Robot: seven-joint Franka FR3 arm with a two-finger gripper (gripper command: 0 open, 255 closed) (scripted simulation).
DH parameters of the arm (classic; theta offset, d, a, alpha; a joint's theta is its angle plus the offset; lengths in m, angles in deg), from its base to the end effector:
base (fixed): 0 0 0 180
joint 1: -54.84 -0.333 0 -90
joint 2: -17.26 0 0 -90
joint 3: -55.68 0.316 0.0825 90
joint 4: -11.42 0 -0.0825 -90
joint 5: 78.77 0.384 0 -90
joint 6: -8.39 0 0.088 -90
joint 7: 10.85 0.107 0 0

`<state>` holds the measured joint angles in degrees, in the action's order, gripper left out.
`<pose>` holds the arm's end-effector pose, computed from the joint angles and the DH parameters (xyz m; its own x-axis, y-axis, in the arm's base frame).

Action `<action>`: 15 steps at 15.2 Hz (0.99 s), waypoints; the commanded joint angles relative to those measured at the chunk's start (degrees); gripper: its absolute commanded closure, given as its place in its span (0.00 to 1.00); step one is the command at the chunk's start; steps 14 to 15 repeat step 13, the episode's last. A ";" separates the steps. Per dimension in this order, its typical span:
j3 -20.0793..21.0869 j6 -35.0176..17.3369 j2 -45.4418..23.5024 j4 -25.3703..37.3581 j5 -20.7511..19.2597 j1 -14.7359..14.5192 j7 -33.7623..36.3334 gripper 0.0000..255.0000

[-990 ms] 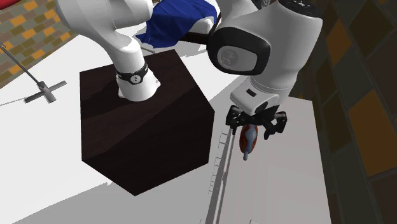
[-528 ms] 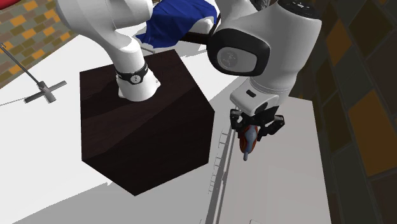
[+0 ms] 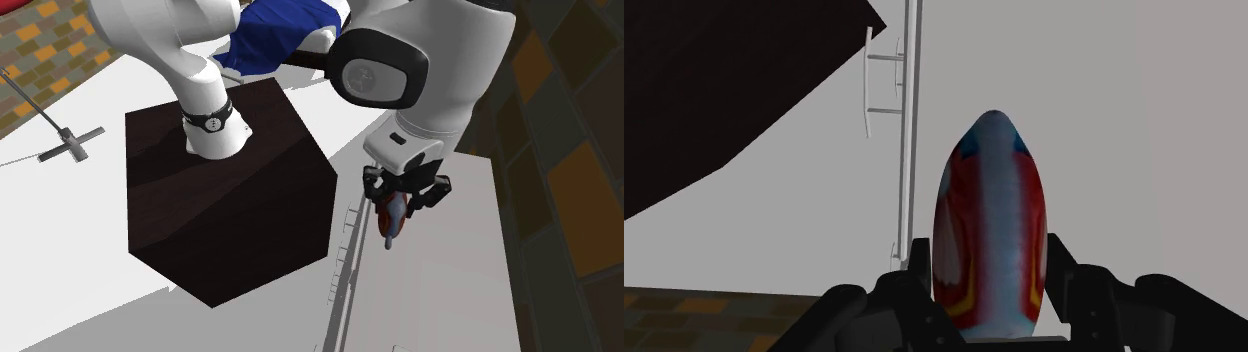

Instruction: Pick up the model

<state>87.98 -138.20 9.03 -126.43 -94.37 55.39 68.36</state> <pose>0.4215 0.2687 0.2663 0.8167 -0.5708 0.0851 -0.5718 -0.8203 -0.0146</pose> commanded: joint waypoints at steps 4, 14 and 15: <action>1.24 3.29 3.93 0.32 4.65 0.71 -3.47 1.00; 1.75 8.49 8.99 1.63 10.00 0.88 -7.58 1.00; 1.75 8.49 8.99 1.63 10.00 0.88 -7.58 1.00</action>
